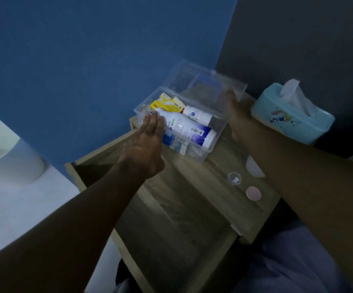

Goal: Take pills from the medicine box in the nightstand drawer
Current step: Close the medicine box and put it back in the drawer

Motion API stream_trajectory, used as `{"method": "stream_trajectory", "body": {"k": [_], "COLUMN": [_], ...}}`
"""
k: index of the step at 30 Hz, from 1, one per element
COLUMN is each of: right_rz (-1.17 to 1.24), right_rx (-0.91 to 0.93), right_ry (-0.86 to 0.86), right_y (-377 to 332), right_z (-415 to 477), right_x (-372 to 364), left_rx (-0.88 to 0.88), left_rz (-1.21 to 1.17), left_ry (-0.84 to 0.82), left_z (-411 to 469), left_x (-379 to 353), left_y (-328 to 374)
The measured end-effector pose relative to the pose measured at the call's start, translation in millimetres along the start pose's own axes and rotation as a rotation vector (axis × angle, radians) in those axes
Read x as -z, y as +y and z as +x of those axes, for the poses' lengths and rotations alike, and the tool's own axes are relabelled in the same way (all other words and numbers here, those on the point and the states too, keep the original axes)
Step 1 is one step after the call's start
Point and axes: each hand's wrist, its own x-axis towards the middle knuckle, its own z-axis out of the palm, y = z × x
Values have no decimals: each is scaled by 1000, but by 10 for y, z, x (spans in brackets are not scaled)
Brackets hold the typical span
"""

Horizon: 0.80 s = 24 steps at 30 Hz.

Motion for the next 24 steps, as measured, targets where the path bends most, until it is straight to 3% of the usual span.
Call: {"method": "stream_trajectory", "body": {"k": [4,10,14,19,24], "right_rz": [130,-55,-206,-354,-540], "right_rx": [161,574,675,850,1004], "right_ry": [22,-142,-206,-316,-321], "right_y": [-146,-31,191,467,569], "right_z": [-57,-372,-574,-838,-902], "right_x": [175,343,395,408,335], "left_rx": [10,71,166,55,-86], "left_rz": [23,-216,-407,-106,98], "left_ry": [-49,-129,73,222,102], "left_z": [19,-12,-142,-92,154], "left_x": [48,218,254,344,423], "left_y": [30,7,-13,-58,-93]}}
